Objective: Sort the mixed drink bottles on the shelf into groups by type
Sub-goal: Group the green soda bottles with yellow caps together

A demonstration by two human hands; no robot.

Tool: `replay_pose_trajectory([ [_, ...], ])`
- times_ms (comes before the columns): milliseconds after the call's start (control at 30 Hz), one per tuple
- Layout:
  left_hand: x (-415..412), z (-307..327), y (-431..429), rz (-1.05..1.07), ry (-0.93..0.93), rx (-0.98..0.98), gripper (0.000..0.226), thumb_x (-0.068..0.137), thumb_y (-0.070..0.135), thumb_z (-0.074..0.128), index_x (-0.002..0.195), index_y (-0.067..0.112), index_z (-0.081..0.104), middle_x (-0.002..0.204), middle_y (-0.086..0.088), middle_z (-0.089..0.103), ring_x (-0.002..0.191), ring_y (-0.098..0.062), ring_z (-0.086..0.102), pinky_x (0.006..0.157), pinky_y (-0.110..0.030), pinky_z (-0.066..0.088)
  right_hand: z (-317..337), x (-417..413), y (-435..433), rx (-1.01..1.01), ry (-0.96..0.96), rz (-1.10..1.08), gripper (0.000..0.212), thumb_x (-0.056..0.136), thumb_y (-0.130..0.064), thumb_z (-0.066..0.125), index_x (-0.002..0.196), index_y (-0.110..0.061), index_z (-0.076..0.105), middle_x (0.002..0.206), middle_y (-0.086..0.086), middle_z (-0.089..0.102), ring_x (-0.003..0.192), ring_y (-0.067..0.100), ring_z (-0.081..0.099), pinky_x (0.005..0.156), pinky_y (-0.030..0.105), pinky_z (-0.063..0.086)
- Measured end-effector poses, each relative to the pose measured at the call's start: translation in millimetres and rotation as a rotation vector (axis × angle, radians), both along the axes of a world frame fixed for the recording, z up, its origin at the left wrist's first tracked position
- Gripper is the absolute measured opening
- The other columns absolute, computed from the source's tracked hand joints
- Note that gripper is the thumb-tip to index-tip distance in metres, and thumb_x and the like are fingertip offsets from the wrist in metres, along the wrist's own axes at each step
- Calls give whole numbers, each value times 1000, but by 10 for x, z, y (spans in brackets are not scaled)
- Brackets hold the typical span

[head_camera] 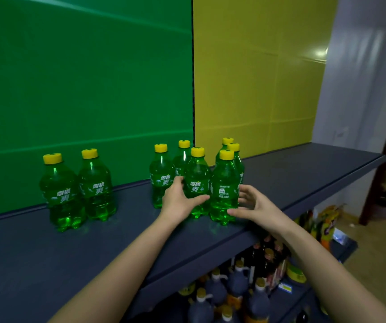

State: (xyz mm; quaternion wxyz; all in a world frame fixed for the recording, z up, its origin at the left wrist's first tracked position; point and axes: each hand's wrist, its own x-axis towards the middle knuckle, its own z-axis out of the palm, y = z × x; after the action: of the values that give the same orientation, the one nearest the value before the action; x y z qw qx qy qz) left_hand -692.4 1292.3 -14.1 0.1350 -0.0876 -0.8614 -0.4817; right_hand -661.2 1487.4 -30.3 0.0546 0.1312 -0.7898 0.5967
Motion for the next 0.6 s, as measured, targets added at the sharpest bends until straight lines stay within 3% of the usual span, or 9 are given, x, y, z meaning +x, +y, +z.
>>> replay_pose_trajectory([
  [100, 35, 35, -24, 29, 17, -19, 84, 68, 34, 80, 135, 7, 37, 133, -11, 50, 120, -26, 49, 99, -34, 42, 36, -22, 14, 84, -29, -8, 51, 72, -15, 77, 113, -23, 48, 111, -7, 58, 102, 8, 57, 83, 16, 50],
  [200, 83, 56, -83, 50, 31, -41, 78, 67, 33, 81, 129, 6, 42, 123, -9, 55, 114, -27, 53, 94, -33, 42, 13, -24, -11, 200, -18, -54, 74, 50, -55, 82, 115, -34, 52, 123, -4, 58, 111, 18, 58, 100, 35, 45],
  [333, 163, 26, -251, 84, 48, -53, 73, 63, 37, 82, 121, 9, 49, 115, -8, 61, 109, -27, 56, 92, -35, 44, -51, -33, -85, 179, 34, -122, 75, 55, -43, 84, 118, -23, 50, 117, -8, 63, 108, 8, 59, 93, 24, 47],
  [467, 273, 19, -550, 91, 54, -4, 70, 54, 45, 85, 108, 14, 55, 101, -2, 69, 95, -22, 65, 90, -42, 49, -71, 1, -214, 262, 108, -207, 92, 46, -58, 80, 121, -19, 45, 119, -2, 57, 109, 15, 54, 93, 33, 47],
  [600, 453, 81, -921, 146, 80, -16, 70, 52, 46, 86, 105, 14, 53, 86, 5, 61, 76, -9, 56, 78, -27, 46, 14, 51, -508, 293, 191, -184, 74, 56, -47, 82, 112, -19, 43, 108, -3, 55, 98, 14, 51, 74, 24, 42],
])
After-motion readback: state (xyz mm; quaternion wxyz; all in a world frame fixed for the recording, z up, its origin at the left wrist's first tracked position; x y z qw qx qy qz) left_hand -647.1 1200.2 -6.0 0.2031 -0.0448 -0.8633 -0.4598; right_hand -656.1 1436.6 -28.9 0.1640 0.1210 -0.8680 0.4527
